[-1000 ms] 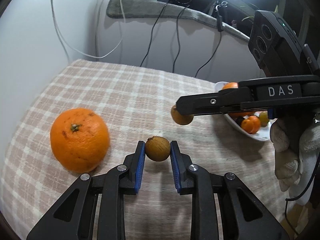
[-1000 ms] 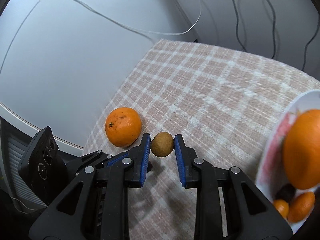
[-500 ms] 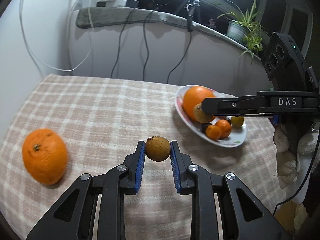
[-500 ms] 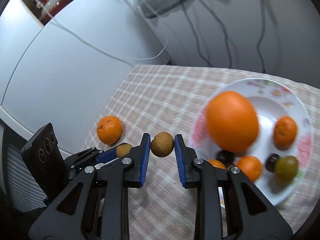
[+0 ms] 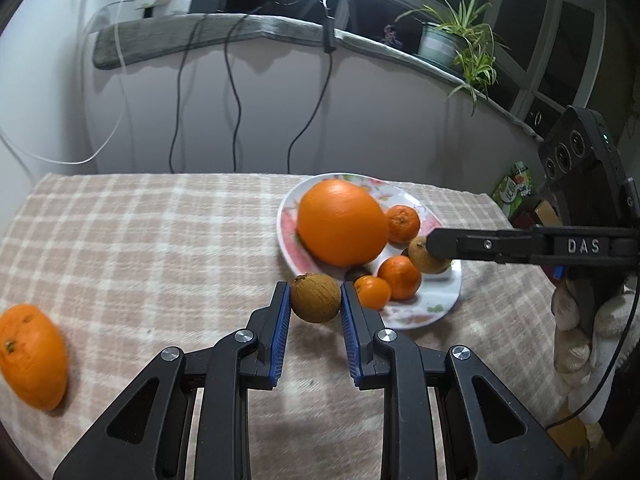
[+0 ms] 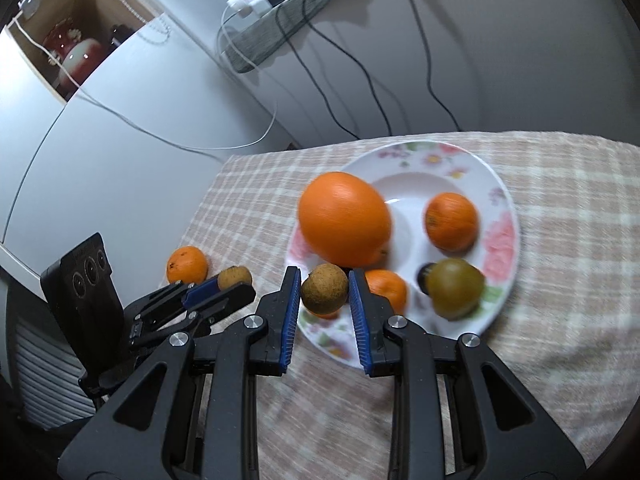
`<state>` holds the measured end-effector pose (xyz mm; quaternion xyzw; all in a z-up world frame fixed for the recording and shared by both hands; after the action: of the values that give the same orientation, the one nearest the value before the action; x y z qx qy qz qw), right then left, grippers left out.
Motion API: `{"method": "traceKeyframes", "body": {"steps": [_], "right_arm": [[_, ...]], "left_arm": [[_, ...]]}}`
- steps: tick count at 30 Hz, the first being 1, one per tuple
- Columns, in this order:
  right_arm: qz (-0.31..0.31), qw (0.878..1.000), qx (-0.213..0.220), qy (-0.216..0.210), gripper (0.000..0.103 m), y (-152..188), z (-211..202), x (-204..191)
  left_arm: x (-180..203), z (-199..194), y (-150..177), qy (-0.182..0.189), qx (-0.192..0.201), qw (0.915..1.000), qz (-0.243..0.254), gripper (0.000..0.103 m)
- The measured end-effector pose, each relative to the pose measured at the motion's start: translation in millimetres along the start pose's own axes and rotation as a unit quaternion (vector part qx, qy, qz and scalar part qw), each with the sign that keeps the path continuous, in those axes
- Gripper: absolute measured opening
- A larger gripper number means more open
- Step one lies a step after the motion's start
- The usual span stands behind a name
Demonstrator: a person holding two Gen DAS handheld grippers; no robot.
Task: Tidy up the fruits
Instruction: 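Carry both kiwis over the white plate and open both tools, then withdraw both open tools from the plate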
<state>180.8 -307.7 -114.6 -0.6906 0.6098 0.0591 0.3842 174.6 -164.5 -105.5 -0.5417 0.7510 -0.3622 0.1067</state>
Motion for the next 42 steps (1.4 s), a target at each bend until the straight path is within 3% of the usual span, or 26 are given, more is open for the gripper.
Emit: {"method": "traceKeyframes", "body": {"steps": [12, 33, 36, 39, 41, 42], "right_arm": [[0.004, 0.999, 0.012, 0.034, 0.026, 16, -21, 27], [-0.007, 0.998, 0.009, 0.055, 0.026, 20, -16, 29], [-0.007, 0.998, 0.01, 0.056, 0.026, 20, -14, 28], [-0.009, 0.998, 0.012, 0.056, 0.026, 20, -15, 28], [-0.011, 0.998, 0.014, 0.059, 0.03, 20, -16, 29], [-0.011, 0.998, 0.015, 0.06, 0.036, 19, -16, 28]], "left_arm": [[14, 19, -8, 0.001, -0.011, 0.9998, 0.014, 0.023], [16, 28, -13, -0.004, -0.017, 0.9996, 0.021, 0.024], [14, 27, -13, -0.005, -0.015, 0.9997, 0.019, 0.032], [14, 25, -13, -0.006, -0.015, 0.9997, 0.02, 0.033], [14, 25, -12, -0.007, -0.015, 0.9997, 0.021, 0.033], [14, 25, -12, -0.007, -0.015, 0.9997, 0.021, 0.033]]}}
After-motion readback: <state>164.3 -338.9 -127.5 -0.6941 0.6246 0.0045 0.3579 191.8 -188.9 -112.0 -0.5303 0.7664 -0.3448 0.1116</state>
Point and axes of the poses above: each gripper's, at about its wrist camera, not at the fingertips, and z roughly the way its jaws point, x to its right, y to its underside, the point moved 7 cm from there along z, roughly the way its jaws point, and after that the axes turned 4 degrees about -x, right-handed, at the moved point
